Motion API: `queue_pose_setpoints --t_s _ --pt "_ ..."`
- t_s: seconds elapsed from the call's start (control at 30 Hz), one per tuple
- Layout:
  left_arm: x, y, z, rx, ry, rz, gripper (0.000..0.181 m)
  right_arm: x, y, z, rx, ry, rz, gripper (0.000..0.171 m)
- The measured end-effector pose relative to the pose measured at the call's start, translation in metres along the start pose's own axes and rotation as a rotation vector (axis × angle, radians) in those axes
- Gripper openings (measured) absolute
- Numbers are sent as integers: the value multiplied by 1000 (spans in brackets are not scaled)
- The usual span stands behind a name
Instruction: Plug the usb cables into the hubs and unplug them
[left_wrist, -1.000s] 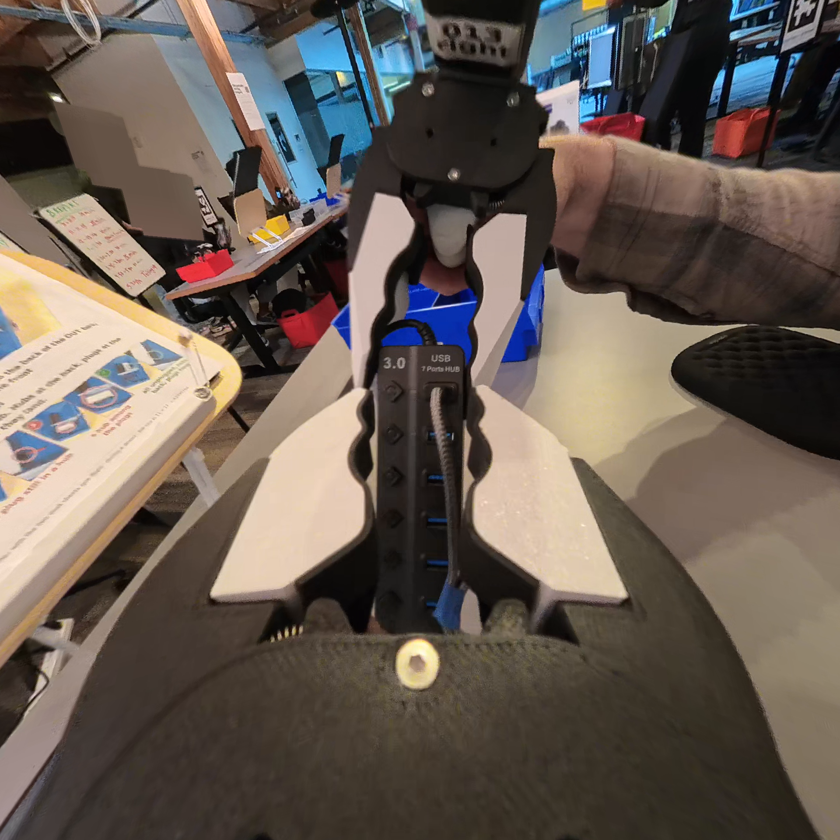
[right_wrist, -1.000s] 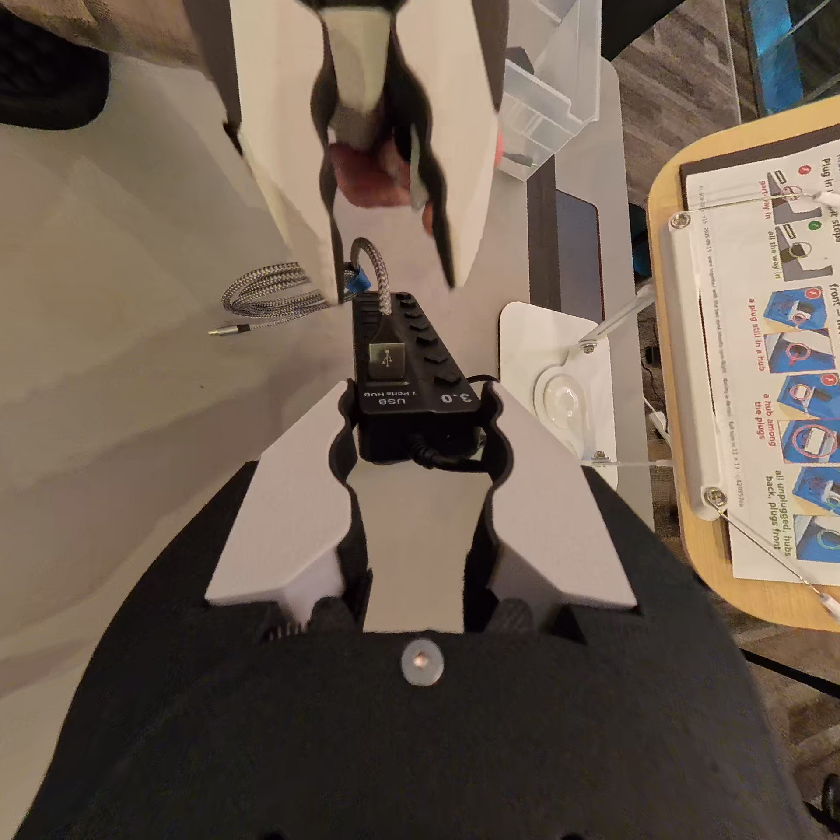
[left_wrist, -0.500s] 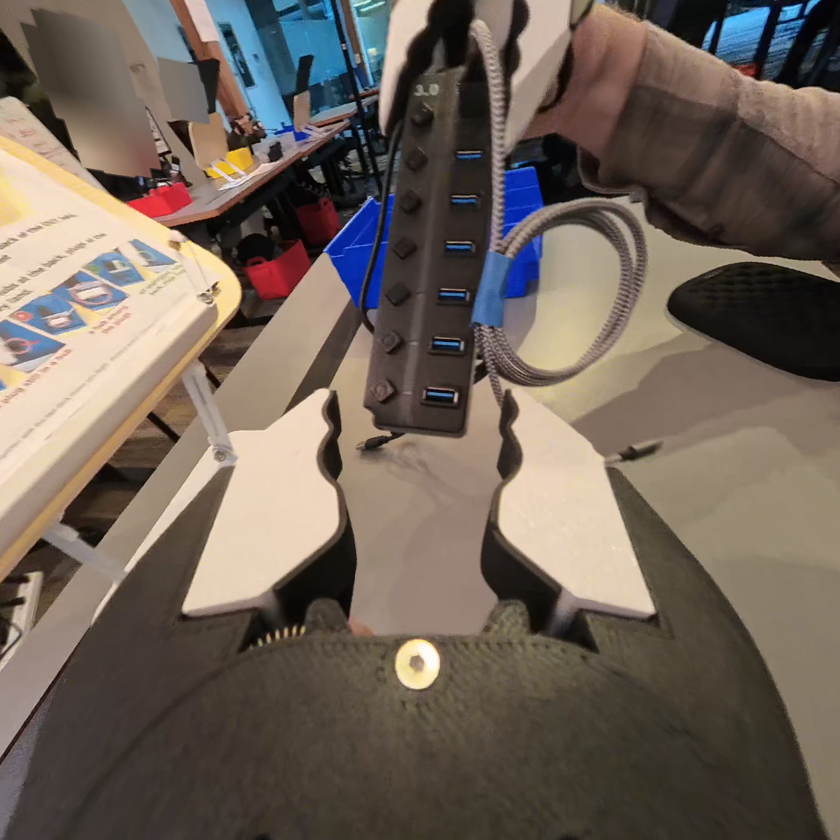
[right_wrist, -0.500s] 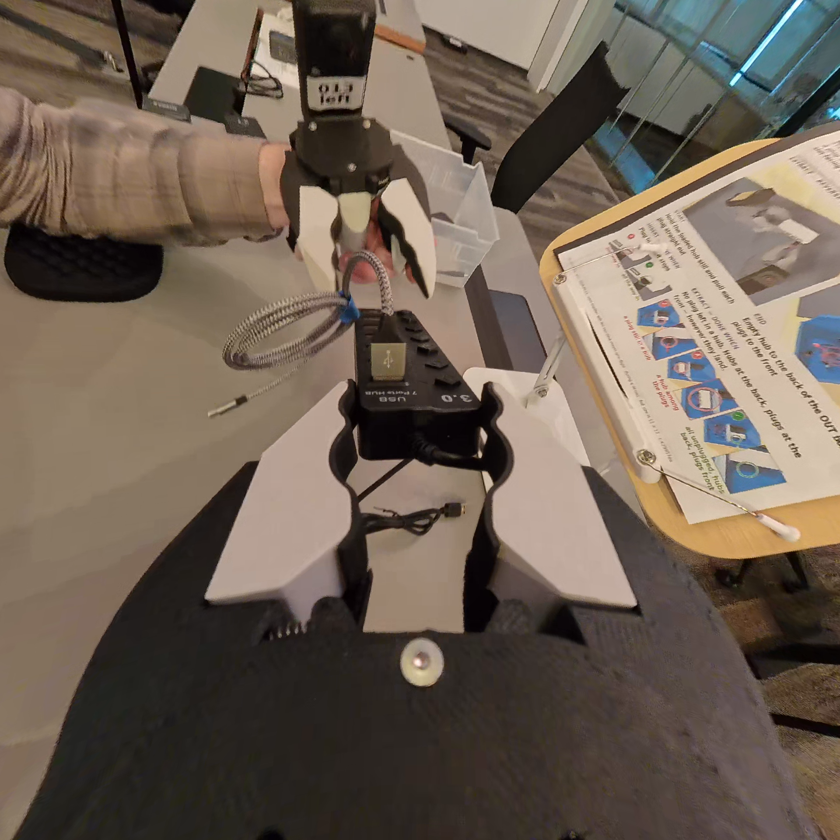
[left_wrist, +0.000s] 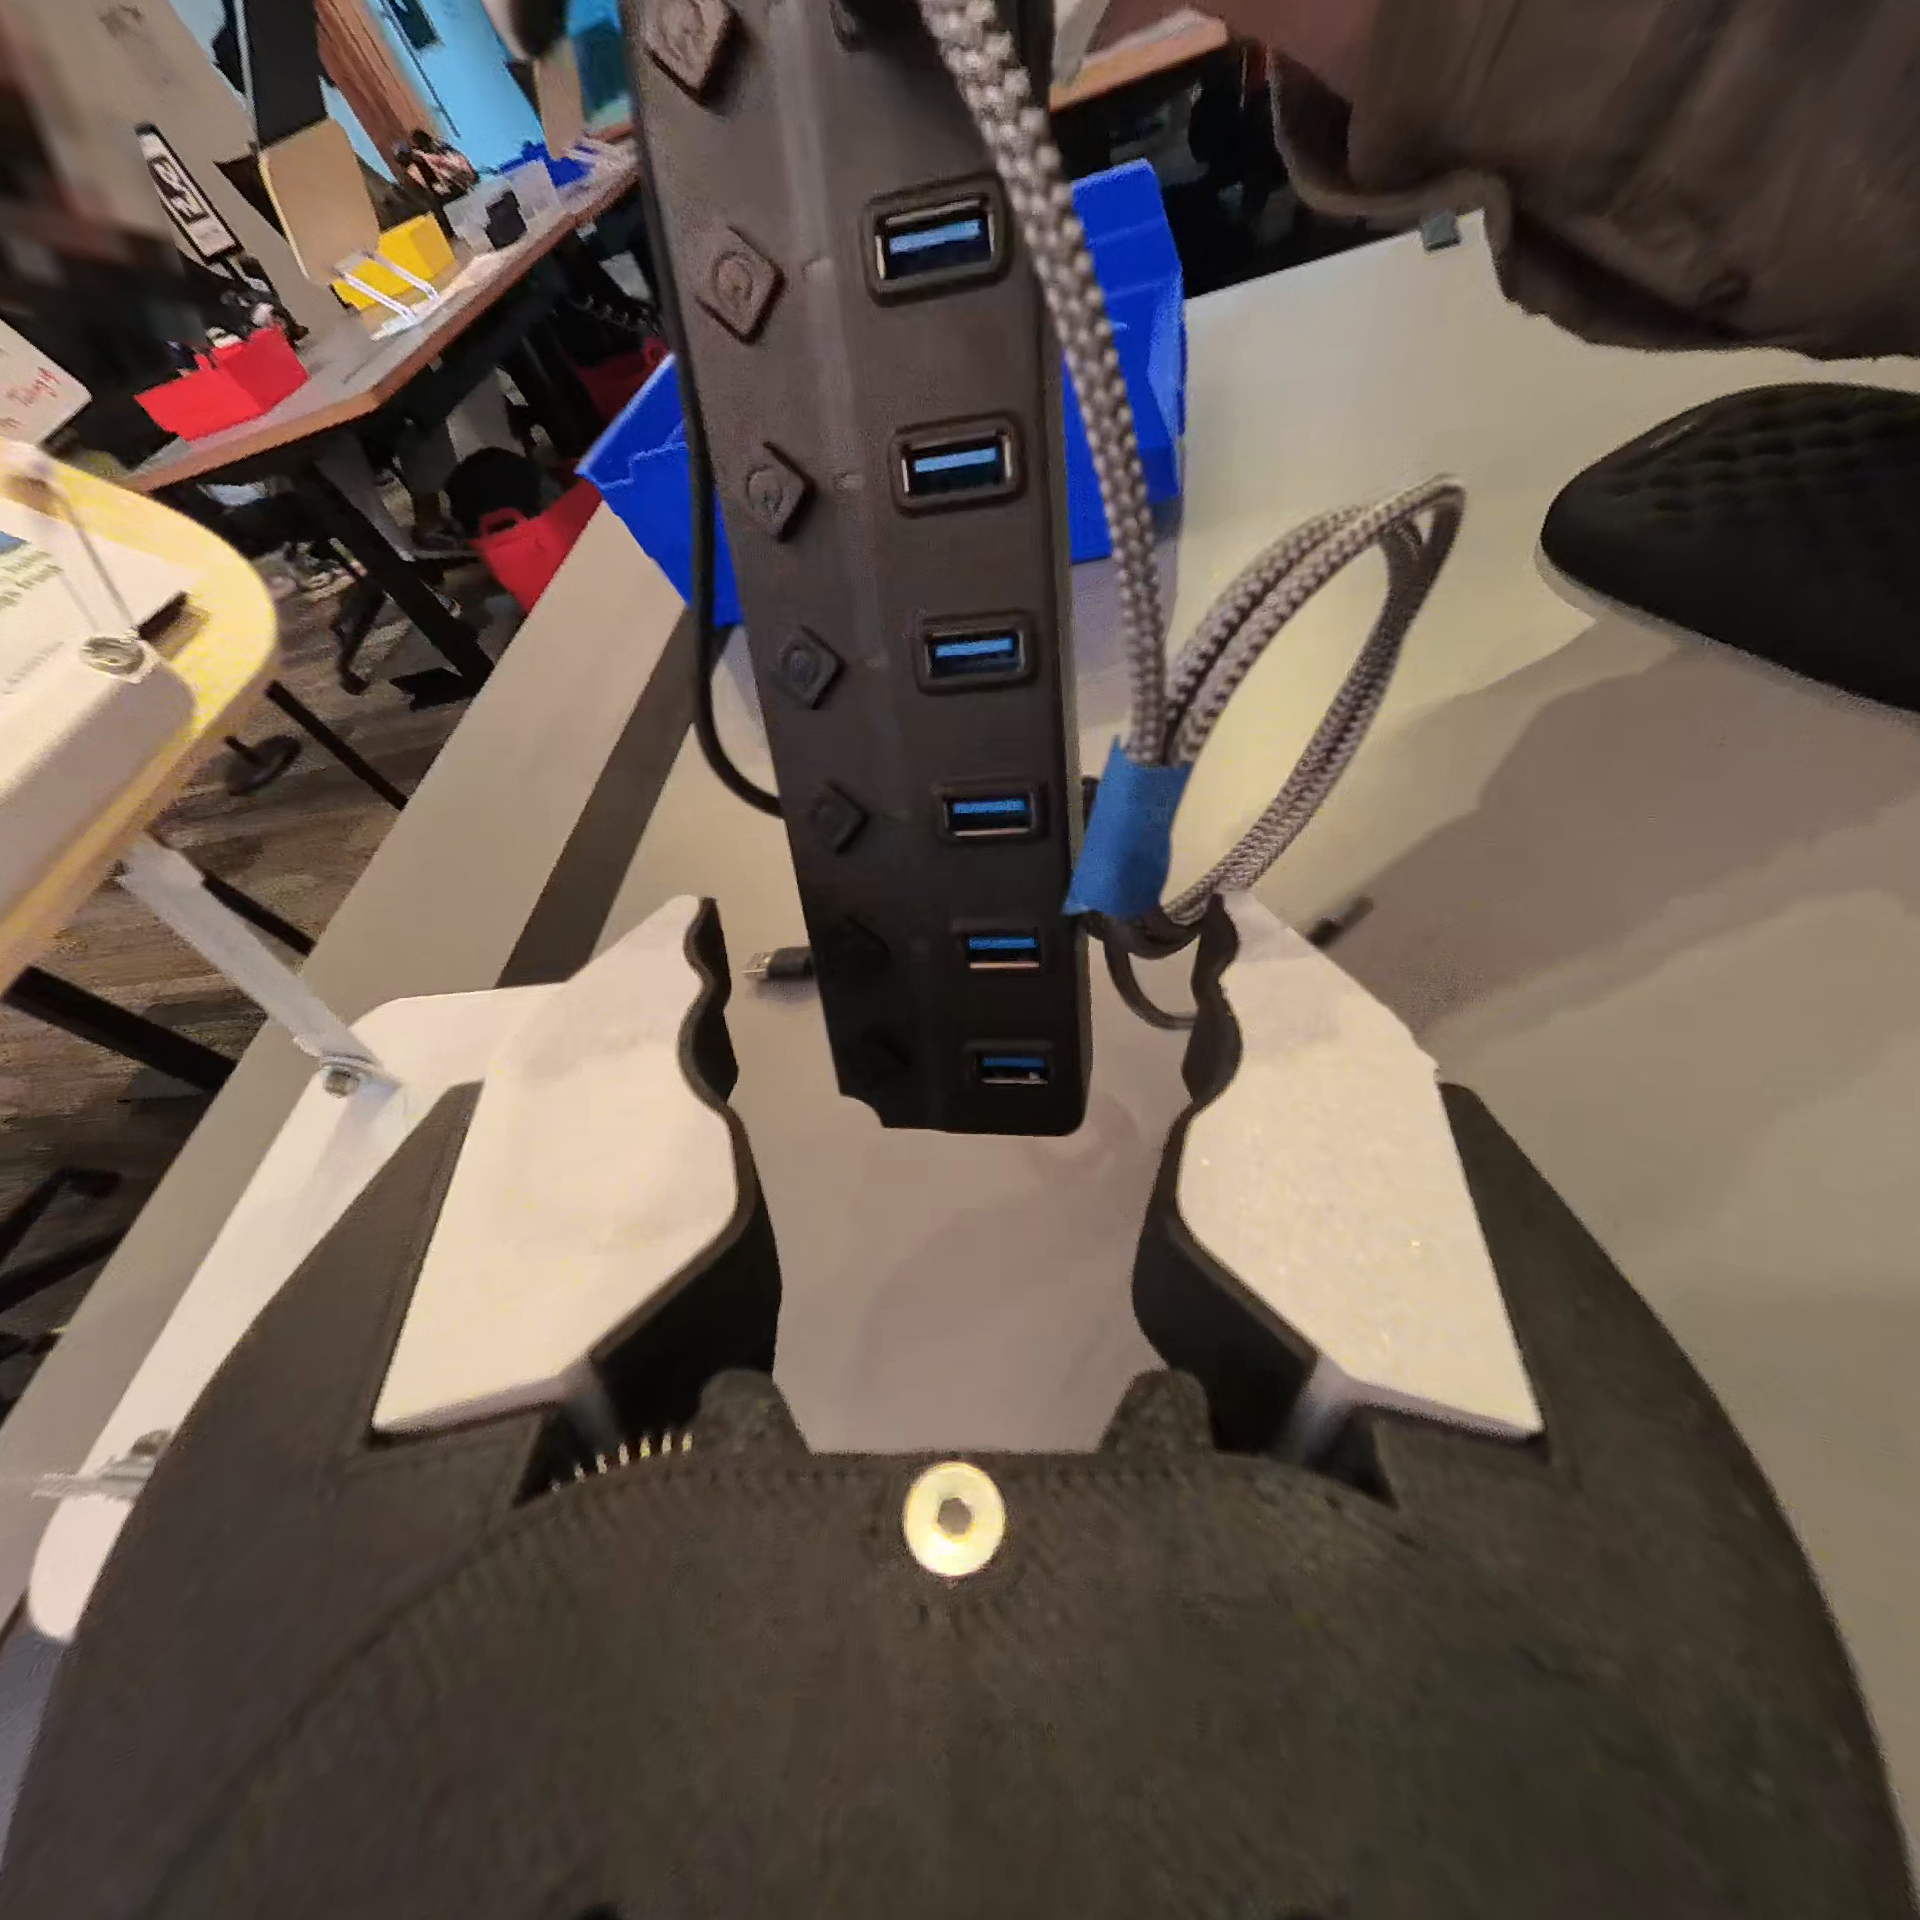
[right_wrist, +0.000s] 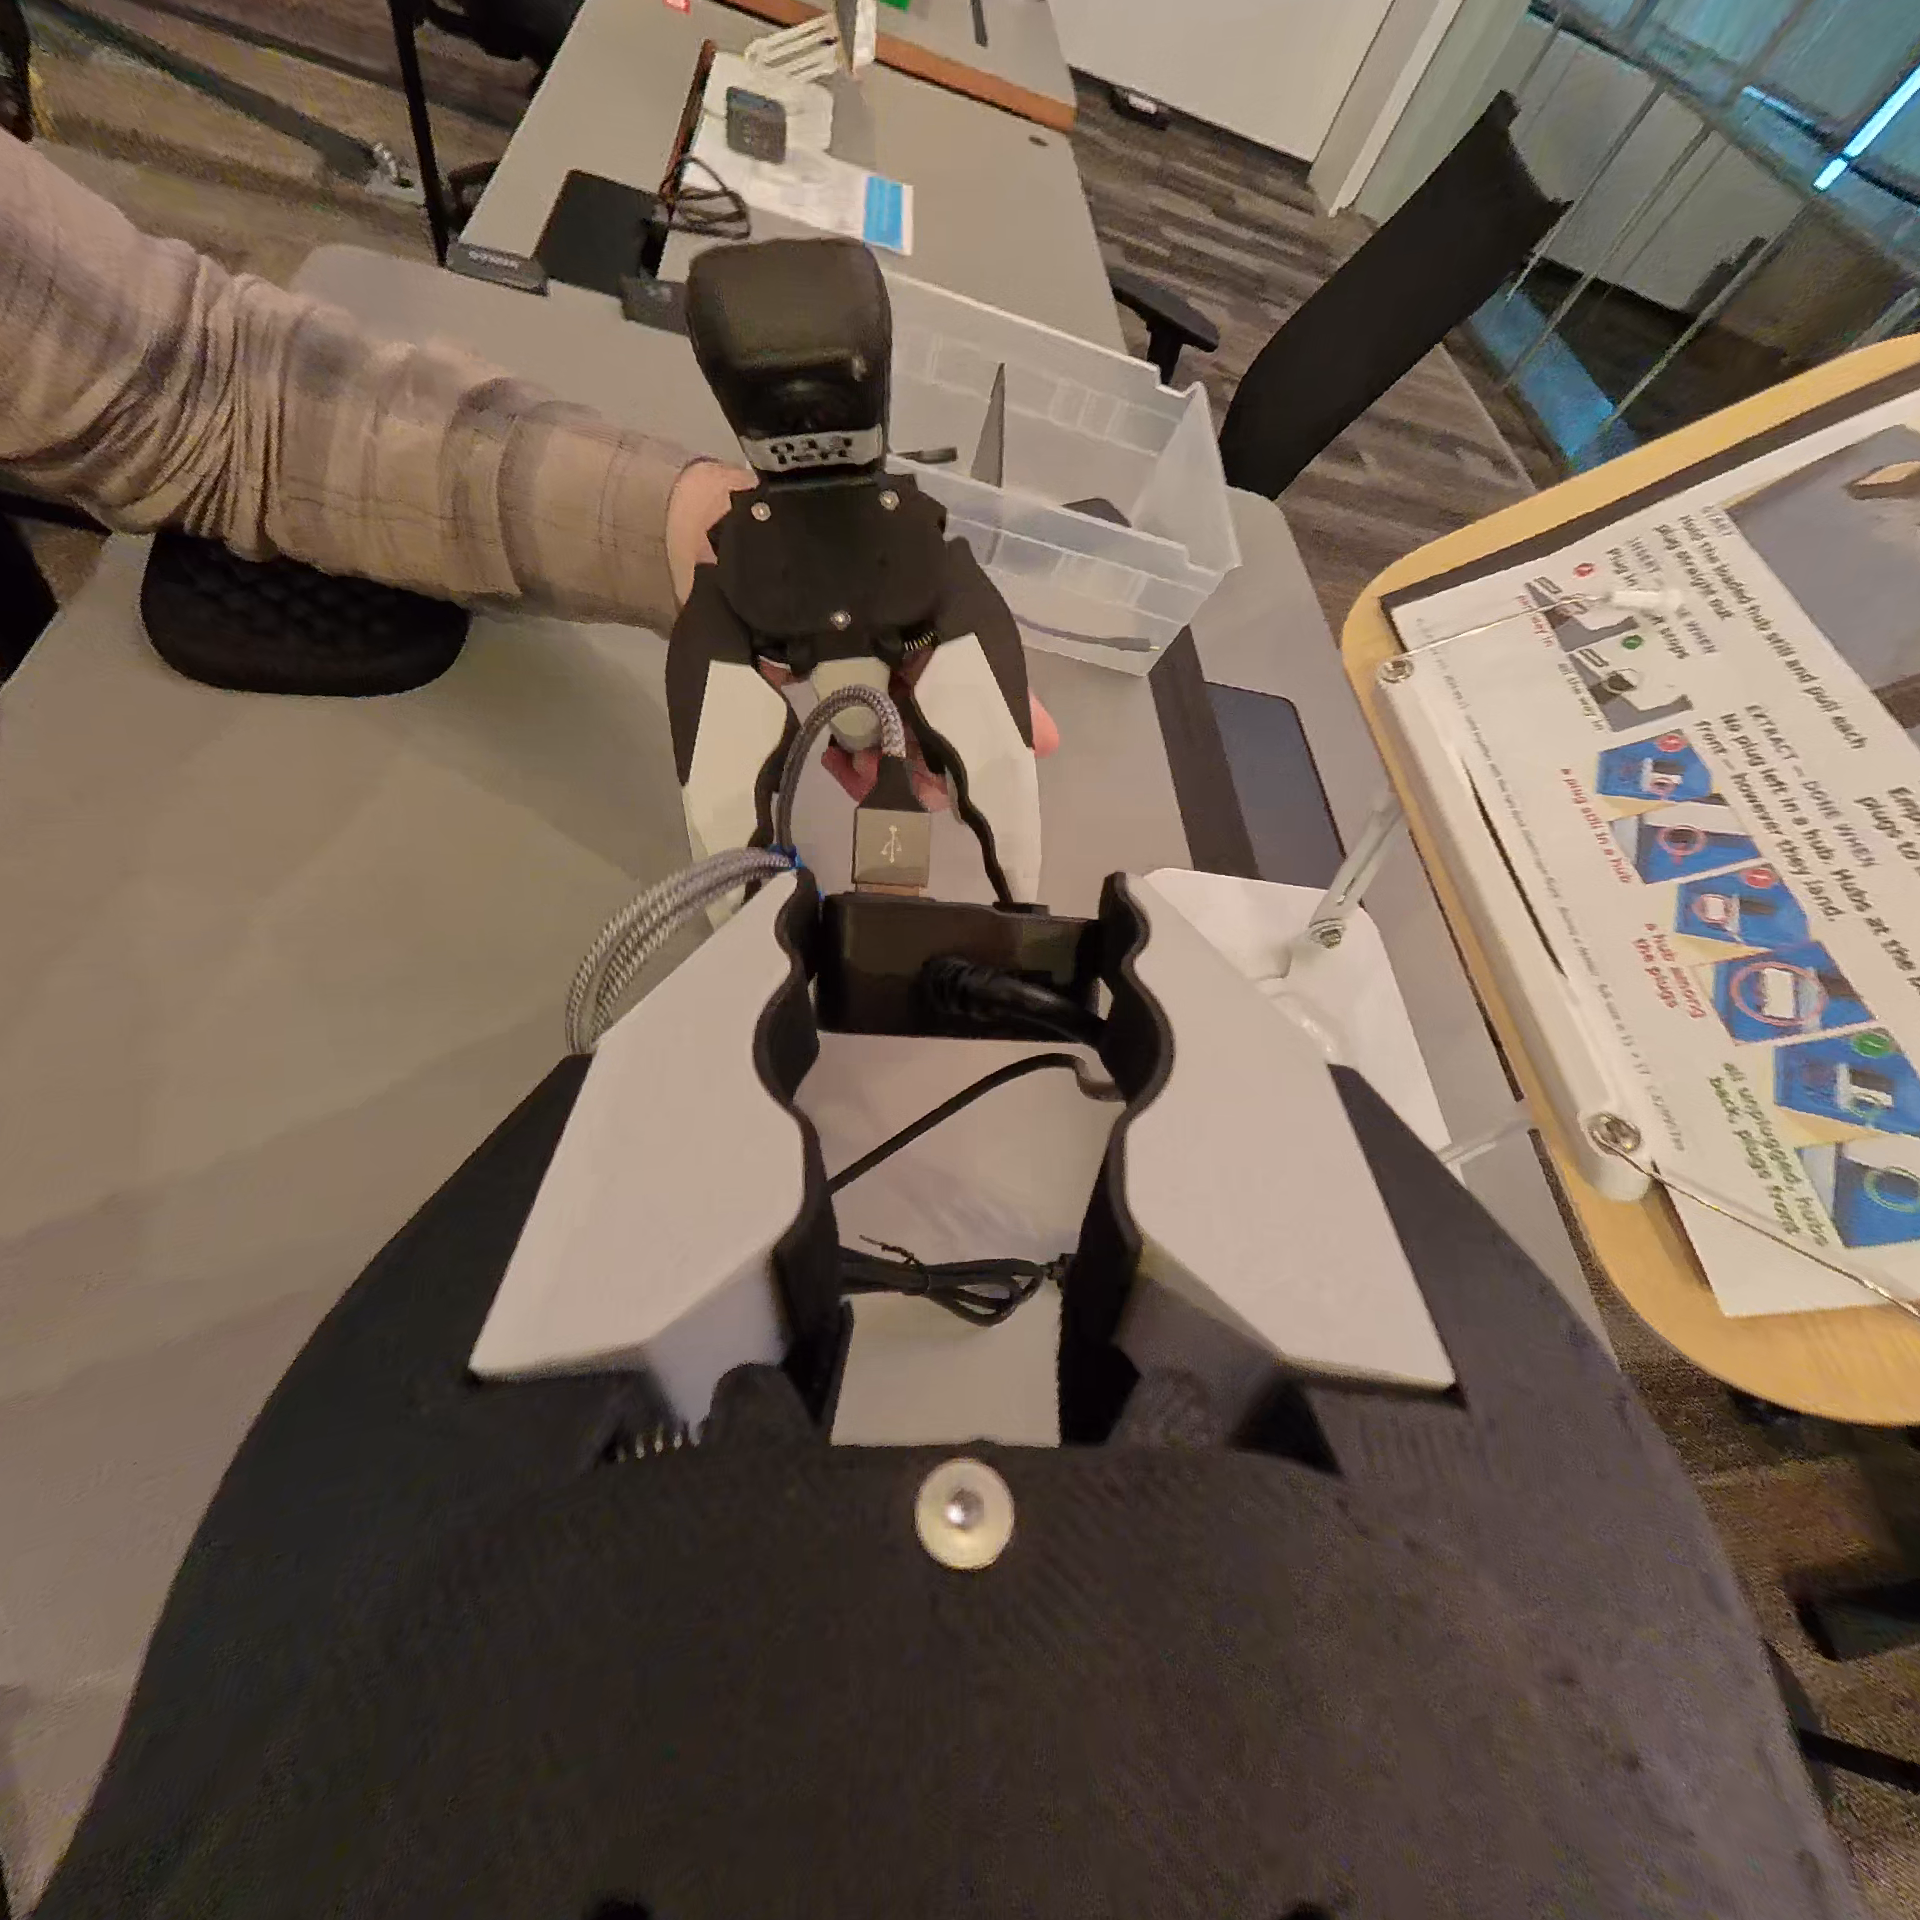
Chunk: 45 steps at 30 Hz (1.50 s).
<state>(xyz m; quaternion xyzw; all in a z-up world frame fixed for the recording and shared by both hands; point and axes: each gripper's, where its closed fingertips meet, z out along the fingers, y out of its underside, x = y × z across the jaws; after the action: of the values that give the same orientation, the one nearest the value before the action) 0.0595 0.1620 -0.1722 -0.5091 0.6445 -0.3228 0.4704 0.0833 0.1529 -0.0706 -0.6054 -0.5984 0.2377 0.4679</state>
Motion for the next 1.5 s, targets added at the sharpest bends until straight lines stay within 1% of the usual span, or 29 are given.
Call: queue_pose_setpoints --t_s 0.03,0.1,0.27,0.37,0.7,0.8,0.9,1.0,1.07,1.13,1.2,1.27,1.37,1.5 --pt "2 1 2 -2 6 1 84 -2 -2 3 -4 -9 -6 51" --pt "7 0 6 21 18 14 70 -5 -7 8 -2 -27 -17 51" --pt "11 -4 11 51 9 10 66 -10 -23 16 26 -69 -45 51" --pt "10 -8 9 110 10 -21 62 -11 -31 19 26 -78 -64 51" --pt "3 -27 -3 272 4 -113 58 5 -58 25 4 -46 -79 56" --pt "1 -34 -9 326 14 -138 58 11 -67 21 25 -19 -66 64" --pt "-4 -39 -13 360 -8 -158 58 22 -76 12 72 52 -27 70" --pt "-14 -43 -18 375 -66 -174 58 34 -76 -2 94 159 32 78" --pt "-20 -45 -21 385 -104 -183 58 39 -77 -12 161 214 102 80" --pt "-29 -47 -23 392 -160 -195 58 36 -78 -18 239 220 168 91" --pt "-35 -47 -24 383 -207 -206 58 31 -74 -19 267 235 217 102" --pt "-44 -43 -22 339 -298 -204 58 21 -70 -12 256 256 234 106" --pt "-56 -38 -19 274 -431 -206 58 11 -59 11 187 330 264 106" --pt "-64 -32 -18 198 -568 -178 58 25 -47 24 192 482 361 98"
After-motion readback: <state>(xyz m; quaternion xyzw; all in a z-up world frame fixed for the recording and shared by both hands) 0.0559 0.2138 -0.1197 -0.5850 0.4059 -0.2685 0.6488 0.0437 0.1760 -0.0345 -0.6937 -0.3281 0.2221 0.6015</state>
